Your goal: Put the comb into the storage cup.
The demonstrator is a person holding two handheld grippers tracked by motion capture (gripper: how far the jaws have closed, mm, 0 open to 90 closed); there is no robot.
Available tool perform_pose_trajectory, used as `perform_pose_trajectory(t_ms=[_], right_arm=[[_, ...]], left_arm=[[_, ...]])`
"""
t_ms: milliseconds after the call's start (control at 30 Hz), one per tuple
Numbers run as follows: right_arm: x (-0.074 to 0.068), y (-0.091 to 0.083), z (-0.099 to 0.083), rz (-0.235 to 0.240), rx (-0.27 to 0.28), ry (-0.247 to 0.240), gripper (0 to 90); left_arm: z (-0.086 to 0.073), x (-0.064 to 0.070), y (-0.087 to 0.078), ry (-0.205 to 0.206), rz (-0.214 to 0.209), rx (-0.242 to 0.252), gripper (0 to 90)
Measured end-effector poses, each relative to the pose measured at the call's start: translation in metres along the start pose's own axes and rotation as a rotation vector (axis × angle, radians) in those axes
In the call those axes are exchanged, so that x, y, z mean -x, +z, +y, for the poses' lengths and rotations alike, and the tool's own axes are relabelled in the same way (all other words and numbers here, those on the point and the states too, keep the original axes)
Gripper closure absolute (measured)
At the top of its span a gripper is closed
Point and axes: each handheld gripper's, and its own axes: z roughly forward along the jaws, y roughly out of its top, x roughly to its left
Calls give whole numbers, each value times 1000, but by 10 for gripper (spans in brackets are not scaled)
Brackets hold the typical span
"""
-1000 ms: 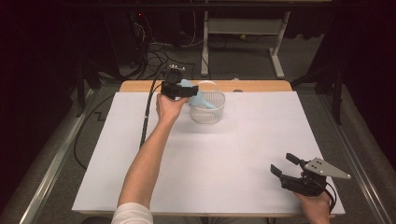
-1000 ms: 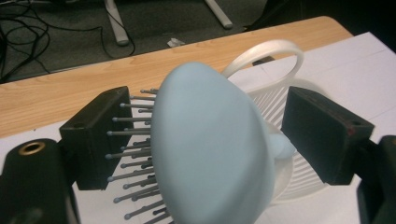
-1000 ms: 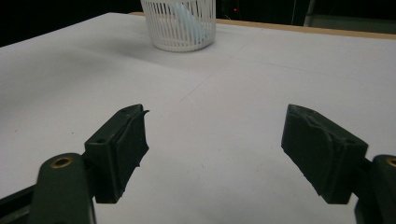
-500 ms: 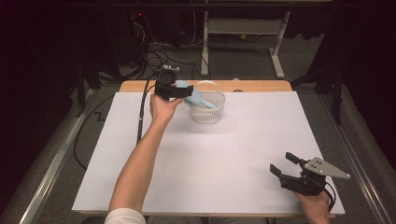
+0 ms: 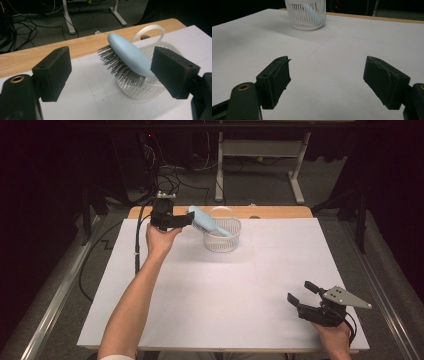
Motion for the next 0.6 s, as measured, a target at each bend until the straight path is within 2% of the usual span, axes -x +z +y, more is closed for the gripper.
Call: perform_pose_trajectory(t_ms=[300, 467, 600], right_arm=[[-3, 3, 2, -5, -4, -13, 215], [-2, 3, 2, -8, -5, -12, 215], [-1, 1, 2, -12, 4, -8, 215]], left_arm=[[-5, -12, -23, 9, 4, 17, 165], [-8, -13, -29, 25, 2, 21, 165], [-13, -16, -35, 23, 1, 29, 165]])
